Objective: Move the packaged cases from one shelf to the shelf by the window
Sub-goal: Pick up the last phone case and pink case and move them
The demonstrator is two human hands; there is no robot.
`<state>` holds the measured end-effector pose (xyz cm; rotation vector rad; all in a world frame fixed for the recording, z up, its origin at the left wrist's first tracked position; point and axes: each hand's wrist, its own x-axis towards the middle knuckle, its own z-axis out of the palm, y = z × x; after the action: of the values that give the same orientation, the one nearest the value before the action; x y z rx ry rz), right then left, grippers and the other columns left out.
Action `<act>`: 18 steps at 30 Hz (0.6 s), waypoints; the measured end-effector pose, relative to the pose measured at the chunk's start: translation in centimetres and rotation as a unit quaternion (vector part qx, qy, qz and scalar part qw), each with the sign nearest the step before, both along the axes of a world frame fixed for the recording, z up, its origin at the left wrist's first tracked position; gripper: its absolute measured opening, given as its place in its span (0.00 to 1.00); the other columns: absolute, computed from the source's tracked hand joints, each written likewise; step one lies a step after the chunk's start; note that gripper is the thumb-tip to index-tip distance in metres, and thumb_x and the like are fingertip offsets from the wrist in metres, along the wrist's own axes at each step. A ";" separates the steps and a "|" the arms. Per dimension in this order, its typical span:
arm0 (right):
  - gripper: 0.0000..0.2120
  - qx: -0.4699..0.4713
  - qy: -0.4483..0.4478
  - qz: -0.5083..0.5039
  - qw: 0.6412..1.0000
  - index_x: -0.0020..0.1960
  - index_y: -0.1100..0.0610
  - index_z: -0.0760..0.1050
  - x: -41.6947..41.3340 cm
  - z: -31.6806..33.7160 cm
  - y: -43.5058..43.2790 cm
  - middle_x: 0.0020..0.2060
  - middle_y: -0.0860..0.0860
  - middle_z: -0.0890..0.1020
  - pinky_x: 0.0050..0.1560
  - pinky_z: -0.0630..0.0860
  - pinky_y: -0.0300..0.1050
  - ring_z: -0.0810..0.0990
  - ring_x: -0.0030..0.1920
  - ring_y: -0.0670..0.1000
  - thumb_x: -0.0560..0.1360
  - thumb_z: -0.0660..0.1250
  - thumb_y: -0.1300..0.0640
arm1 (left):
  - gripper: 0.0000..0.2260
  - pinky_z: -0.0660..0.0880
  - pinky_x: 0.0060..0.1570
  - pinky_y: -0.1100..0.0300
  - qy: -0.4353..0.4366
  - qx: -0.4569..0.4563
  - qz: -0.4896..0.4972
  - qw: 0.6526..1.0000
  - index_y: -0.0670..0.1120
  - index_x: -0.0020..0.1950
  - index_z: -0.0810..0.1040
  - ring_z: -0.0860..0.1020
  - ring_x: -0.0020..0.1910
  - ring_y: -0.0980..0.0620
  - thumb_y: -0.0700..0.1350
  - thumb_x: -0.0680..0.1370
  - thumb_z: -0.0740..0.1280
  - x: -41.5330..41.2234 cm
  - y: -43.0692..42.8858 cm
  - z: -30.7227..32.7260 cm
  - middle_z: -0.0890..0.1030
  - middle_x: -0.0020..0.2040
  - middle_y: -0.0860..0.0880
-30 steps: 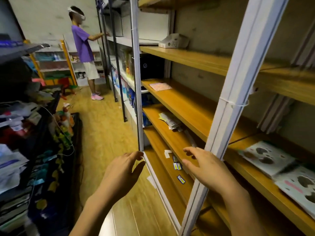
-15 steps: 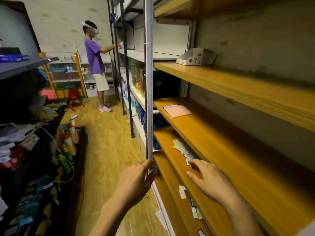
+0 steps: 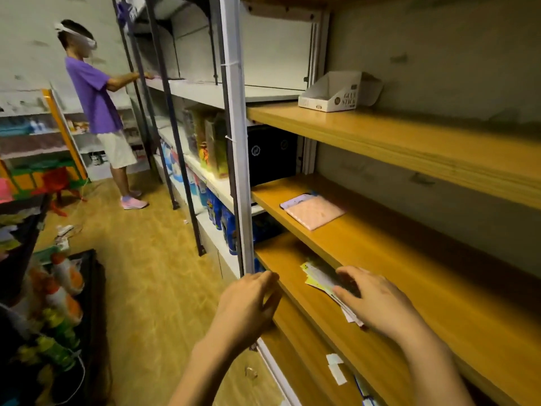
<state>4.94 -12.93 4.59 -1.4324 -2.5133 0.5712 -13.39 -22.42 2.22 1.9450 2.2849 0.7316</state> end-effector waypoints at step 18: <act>0.44 -0.095 -0.007 -0.330 0.939 0.75 0.58 0.48 -15.0 -3.7 14.3 0.68 0.58 0.69 0.58 0.73 0.52 0.70 0.66 0.59 0.71 0.49 0.29 | 0.12 0.77 0.51 0.58 -0.119 -0.021 -0.145 0.982 0.55 0.58 0.72 0.77 0.48 0.60 0.54 0.77 0.59 -14.8 16.1 -0.5 0.77 0.54 0.58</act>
<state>-10.10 1.38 0.86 -2.1972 -1.8300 0.6678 -28.18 -6.30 1.69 1.9903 1.8174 0.8225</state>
